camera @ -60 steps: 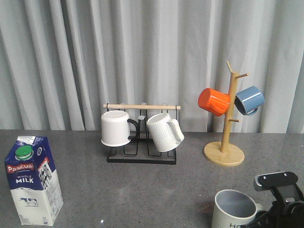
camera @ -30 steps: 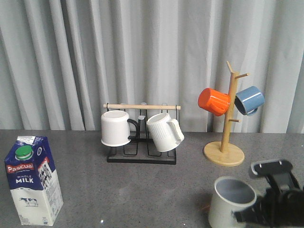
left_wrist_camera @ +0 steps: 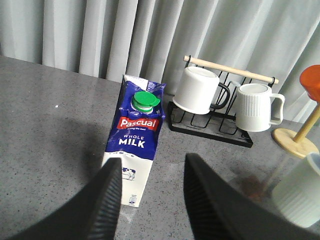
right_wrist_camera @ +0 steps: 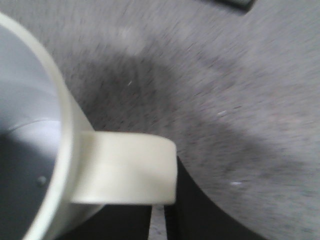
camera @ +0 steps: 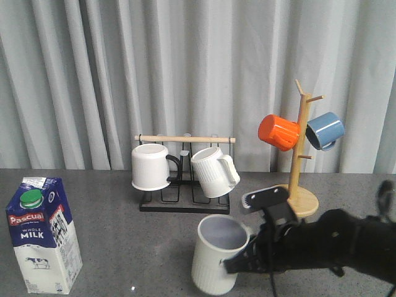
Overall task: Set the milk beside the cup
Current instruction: 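Slide the white mug toward the milk carton with the right gripper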
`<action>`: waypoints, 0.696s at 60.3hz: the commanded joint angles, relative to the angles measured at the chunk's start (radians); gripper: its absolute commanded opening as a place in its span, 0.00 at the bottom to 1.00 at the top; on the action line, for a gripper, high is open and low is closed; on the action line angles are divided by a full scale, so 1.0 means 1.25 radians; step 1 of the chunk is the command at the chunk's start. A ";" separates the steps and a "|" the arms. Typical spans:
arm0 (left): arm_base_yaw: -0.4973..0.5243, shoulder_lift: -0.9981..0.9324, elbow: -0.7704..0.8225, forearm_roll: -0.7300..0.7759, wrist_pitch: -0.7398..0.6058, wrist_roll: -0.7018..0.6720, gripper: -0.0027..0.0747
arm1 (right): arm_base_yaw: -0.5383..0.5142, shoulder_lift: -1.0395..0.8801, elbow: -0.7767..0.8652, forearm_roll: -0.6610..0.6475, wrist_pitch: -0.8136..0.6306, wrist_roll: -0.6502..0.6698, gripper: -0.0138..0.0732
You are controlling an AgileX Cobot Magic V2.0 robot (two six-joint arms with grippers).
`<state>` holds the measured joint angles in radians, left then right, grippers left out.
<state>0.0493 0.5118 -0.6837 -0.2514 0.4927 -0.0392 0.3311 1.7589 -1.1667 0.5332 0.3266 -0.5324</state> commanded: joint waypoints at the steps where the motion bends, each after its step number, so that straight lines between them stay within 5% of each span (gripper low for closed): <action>1: -0.001 0.010 -0.025 -0.006 -0.052 0.000 0.42 | 0.008 -0.008 -0.033 -0.006 -0.026 0.008 0.16; 15: -0.001 0.010 -0.025 -0.006 -0.052 0.000 0.42 | 0.008 -0.003 -0.033 -0.036 0.048 0.007 0.21; 42: -0.001 0.010 -0.025 -0.006 -0.050 0.000 0.42 | 0.007 -0.058 -0.033 -0.094 0.145 0.051 0.59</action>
<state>0.0493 0.5118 -0.6837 -0.2505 0.4968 -0.0377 0.3420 1.7721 -1.1777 0.4530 0.5052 -0.4985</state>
